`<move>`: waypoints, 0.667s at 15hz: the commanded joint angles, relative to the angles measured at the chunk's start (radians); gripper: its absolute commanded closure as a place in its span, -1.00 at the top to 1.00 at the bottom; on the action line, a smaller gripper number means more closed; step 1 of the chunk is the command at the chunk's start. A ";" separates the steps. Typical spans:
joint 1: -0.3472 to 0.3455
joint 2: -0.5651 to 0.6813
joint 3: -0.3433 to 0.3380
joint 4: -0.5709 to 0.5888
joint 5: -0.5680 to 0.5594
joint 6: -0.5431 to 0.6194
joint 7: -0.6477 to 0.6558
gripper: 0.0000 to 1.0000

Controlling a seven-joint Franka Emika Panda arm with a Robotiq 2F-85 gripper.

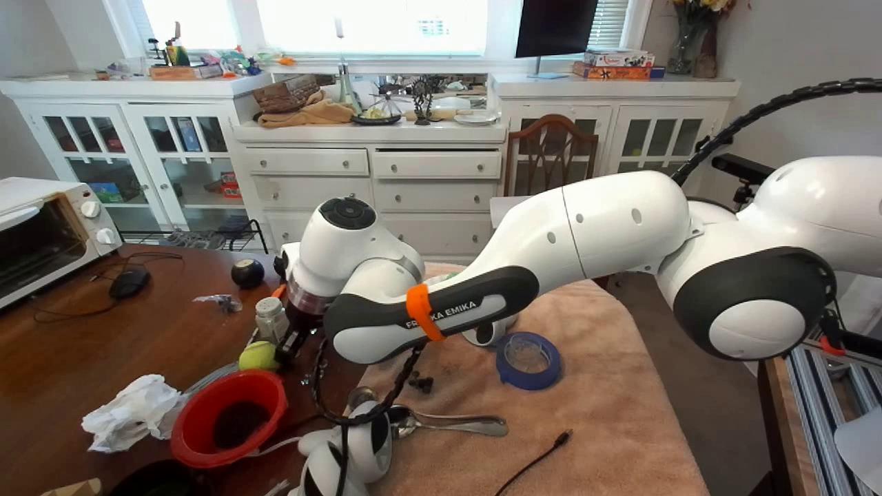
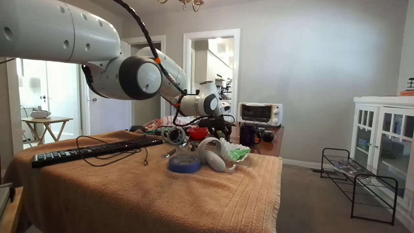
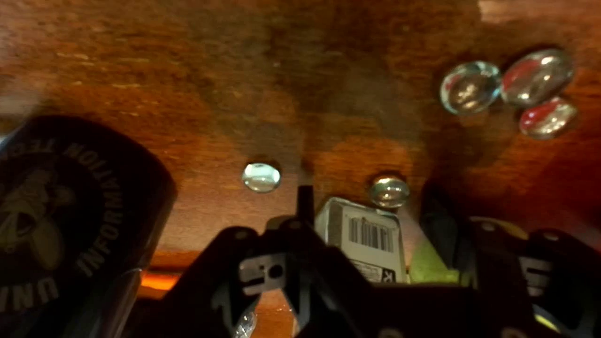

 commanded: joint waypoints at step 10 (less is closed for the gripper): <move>-0.007 0.000 0.026 -0.027 0.038 0.050 0.010 0.01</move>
